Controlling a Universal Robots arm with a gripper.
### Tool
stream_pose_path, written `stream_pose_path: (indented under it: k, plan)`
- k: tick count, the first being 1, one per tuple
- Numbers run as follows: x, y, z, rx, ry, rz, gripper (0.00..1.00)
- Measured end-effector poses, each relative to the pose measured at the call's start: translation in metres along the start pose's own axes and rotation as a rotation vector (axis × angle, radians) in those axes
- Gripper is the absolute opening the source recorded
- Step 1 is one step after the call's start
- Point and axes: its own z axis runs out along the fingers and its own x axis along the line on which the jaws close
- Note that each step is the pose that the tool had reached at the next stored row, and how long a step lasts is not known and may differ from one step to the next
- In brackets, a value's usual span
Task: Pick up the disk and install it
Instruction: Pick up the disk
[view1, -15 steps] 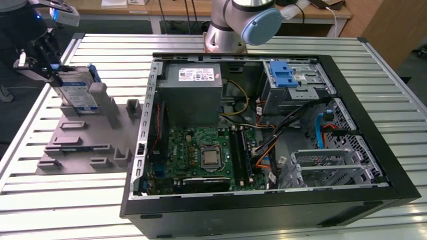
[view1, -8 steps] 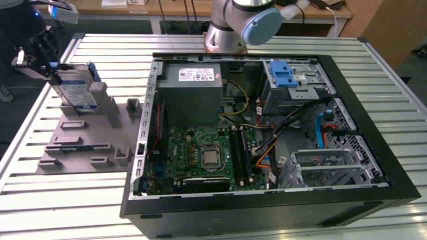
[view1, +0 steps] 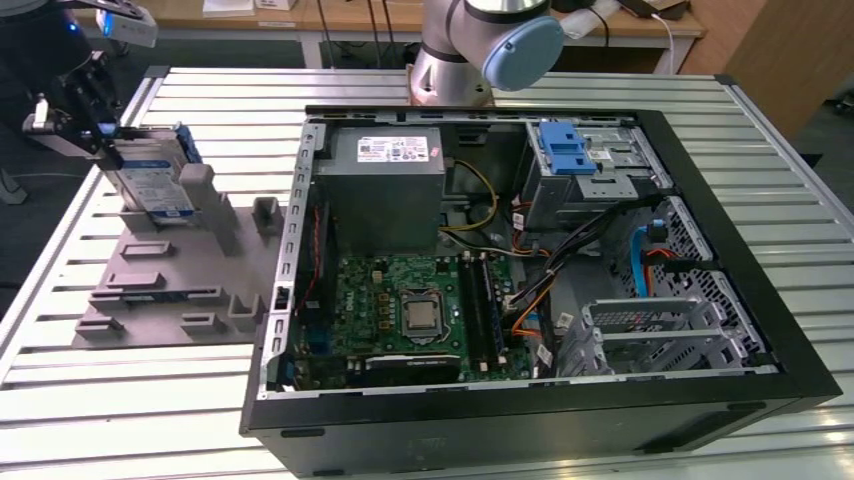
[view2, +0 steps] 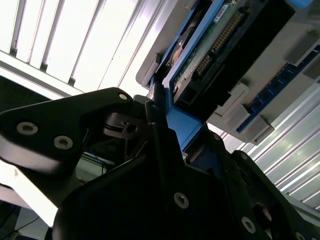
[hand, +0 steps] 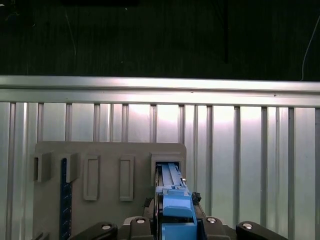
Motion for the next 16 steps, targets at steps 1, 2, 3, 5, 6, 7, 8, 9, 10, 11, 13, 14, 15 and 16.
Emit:
stream_pose_path:
  k: [1, 2, 3, 5, 6, 7, 8, 9, 10, 11, 13, 14, 15, 16]
  plan:
    - [0.0000, 0.0000, 0.0004, 0.0000, 0.0000, 0.000, 0.38]
    - [0.0000, 0.0000, 0.0013, 0.0005, -0.0001, 0.000, 0.38]
    - [0.0001, -0.0001, 0.0024, 0.0007, 0.0000, 0.000, 0.44]
    - [0.0001, -0.0001, 0.0054, 0.0014, -0.0001, 0.000, 0.44]
    - [0.0002, 0.0000, 0.0066, 0.0016, -0.0001, 0.000, 0.44]
    - [0.0002, 0.0002, 0.0073, 0.0017, 0.0000, 0.000, 0.44]
    - [0.0002, 0.0005, 0.0075, 0.0018, 0.0000, 0.000, 0.44]
    - [0.0001, 0.0011, 0.0075, 0.0026, 0.0001, 0.000, 0.44]
    - [0.0002, 0.0012, 0.0075, 0.0036, -0.0001, 0.000, 0.44]
    - [0.0002, 0.0013, 0.0068, 0.0035, 0.0000, 0.000, 0.44]
    - [0.0001, 0.0014, 0.0044, 0.0038, -0.0001, 0.000, 0.44]
    - [0.0001, 0.0014, 0.0030, 0.0038, 0.0000, 0.000, 0.44]
    - [0.0001, 0.0014, 0.0026, 0.0038, -0.0001, 0.000, 0.44]
    - [0.0000, 0.0014, 0.0027, 0.0040, -0.0001, 0.000, 0.44]
